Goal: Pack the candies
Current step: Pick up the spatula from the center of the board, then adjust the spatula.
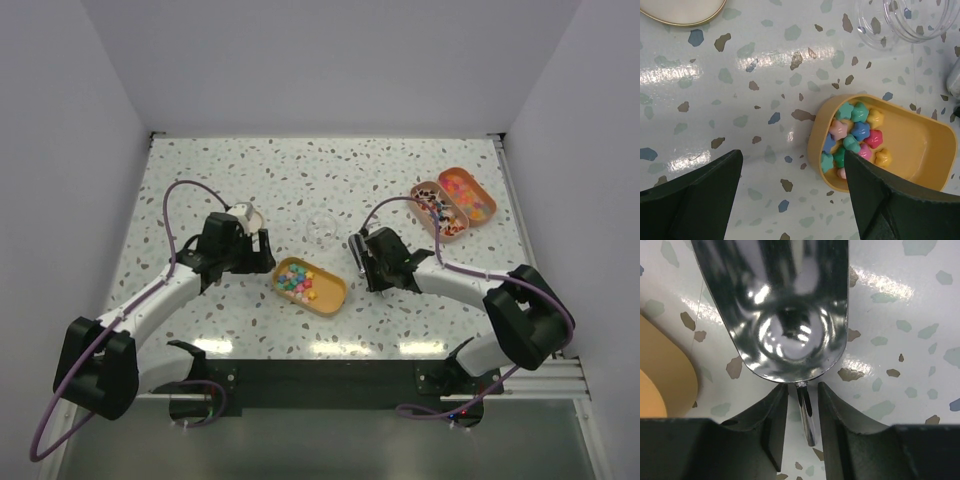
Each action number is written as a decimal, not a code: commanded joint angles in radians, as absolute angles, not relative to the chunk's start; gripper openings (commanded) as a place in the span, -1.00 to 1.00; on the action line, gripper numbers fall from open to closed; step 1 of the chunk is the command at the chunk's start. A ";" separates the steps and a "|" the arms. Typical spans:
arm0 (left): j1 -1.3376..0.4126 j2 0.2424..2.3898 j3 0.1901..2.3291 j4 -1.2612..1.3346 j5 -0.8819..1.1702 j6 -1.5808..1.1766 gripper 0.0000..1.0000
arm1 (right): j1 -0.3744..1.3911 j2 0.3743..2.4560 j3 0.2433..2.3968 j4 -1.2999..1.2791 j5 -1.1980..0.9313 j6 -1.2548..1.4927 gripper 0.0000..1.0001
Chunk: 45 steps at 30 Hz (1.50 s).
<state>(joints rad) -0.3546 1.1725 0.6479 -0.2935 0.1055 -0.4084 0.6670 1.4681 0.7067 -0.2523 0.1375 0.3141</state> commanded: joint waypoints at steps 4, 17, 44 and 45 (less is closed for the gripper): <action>-0.351 1.152 0.673 -0.241 0.144 -0.410 0.75 | 0.667 1.470 0.680 -0.190 0.132 0.333 -0.70; -0.383 1.178 0.897 -0.239 0.322 -0.546 0.73 | 0.774 1.381 0.882 -0.414 0.098 0.081 -1.00; -0.469 1.339 0.927 -0.212 0.348 -0.557 0.28 | 0.854 1.240 0.923 -0.304 -0.049 -0.110 -1.00; -0.471 1.335 0.919 -0.212 0.344 -0.555 0.26 | 0.854 1.233 0.923 -0.299 -0.051 -0.113 -1.00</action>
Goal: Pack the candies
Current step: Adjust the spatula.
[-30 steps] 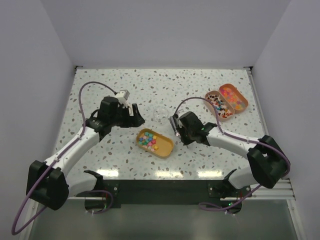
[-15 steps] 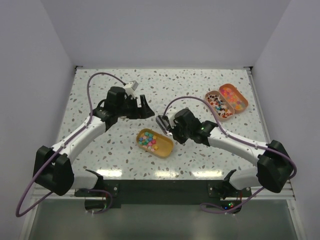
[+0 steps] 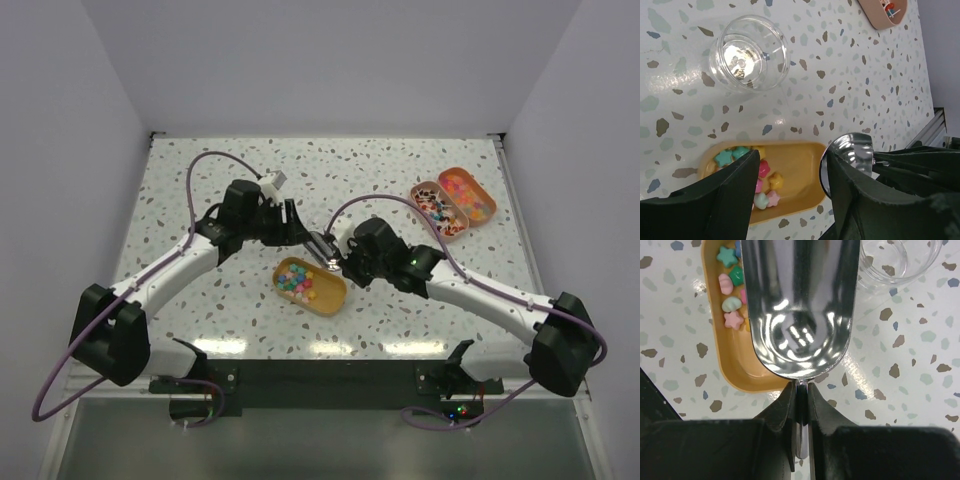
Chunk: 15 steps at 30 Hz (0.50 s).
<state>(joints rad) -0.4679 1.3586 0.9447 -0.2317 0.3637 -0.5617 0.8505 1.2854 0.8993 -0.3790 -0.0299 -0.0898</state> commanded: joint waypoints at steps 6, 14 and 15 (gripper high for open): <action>-0.471 1.330 0.902 -0.232 0.299 -0.543 0.13 | 0.854 1.174 0.910 -0.267 -0.075 -0.114 -1.00; -0.469 1.336 0.873 -0.248 0.249 -0.534 0.13 | 0.854 1.123 0.910 -0.252 -0.123 -0.101 -1.00; -0.471 1.339 0.868 -0.249 0.249 -0.534 0.14 | 0.853 1.123 0.910 -0.250 -0.123 -0.101 -1.00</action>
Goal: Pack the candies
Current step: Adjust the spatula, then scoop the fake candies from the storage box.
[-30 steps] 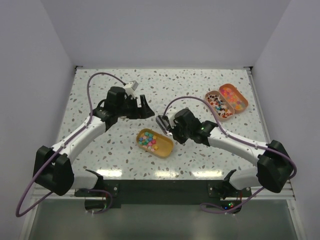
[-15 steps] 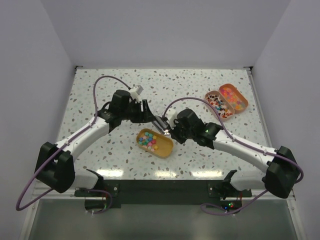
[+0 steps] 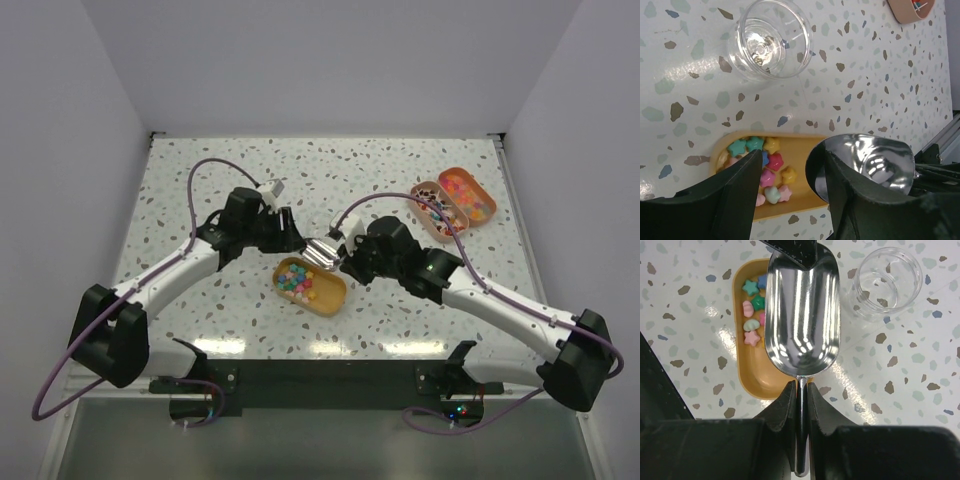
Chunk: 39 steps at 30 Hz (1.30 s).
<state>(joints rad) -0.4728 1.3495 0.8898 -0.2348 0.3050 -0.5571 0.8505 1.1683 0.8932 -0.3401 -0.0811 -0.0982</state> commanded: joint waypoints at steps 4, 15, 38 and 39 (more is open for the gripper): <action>-0.471 1.328 0.859 -0.252 0.241 -0.535 0.20 | 0.854 1.140 0.928 -0.273 -0.126 -0.110 -1.00; -0.460 1.262 0.922 -0.414 0.020 -0.407 0.46 | 0.854 1.249 1.023 -0.567 -0.121 -0.173 -1.00; -0.477 1.408 0.802 -0.365 0.081 -0.356 -0.01 | 0.948 1.592 1.388 -1.138 0.057 -0.258 -1.00; -0.477 1.411 0.799 -0.361 0.092 -0.356 -0.03 | 0.953 1.600 1.402 -1.164 0.067 -0.259 -1.00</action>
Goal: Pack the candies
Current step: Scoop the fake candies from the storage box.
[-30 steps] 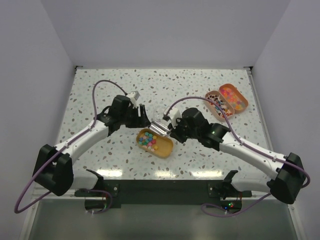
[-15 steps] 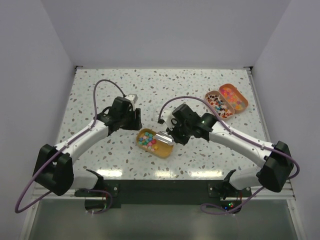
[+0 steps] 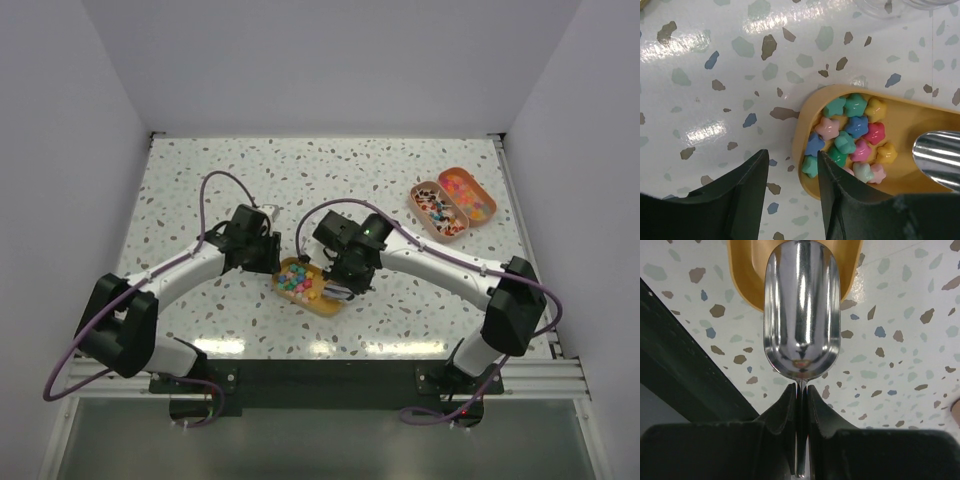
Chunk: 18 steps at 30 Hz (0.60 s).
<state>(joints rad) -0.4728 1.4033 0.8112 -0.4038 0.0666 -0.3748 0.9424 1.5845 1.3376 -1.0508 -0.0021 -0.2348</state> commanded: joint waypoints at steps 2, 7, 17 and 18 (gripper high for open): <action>-0.477 1.417 0.798 -0.360 0.101 -0.356 -0.07 | 0.957 1.618 1.416 -1.186 0.083 -0.270 -1.00; -0.477 1.420 0.802 -0.365 0.101 -0.351 -0.10 | 0.971 1.660 1.466 -1.224 0.078 -0.287 -1.00; -0.477 1.431 0.801 -0.362 0.135 -0.357 -0.21 | 1.000 1.767 1.543 -1.273 0.068 -0.324 -1.00; -0.476 1.434 0.801 -0.362 0.140 -0.357 -0.22 | 1.003 1.775 1.554 -1.275 0.066 -0.325 -1.00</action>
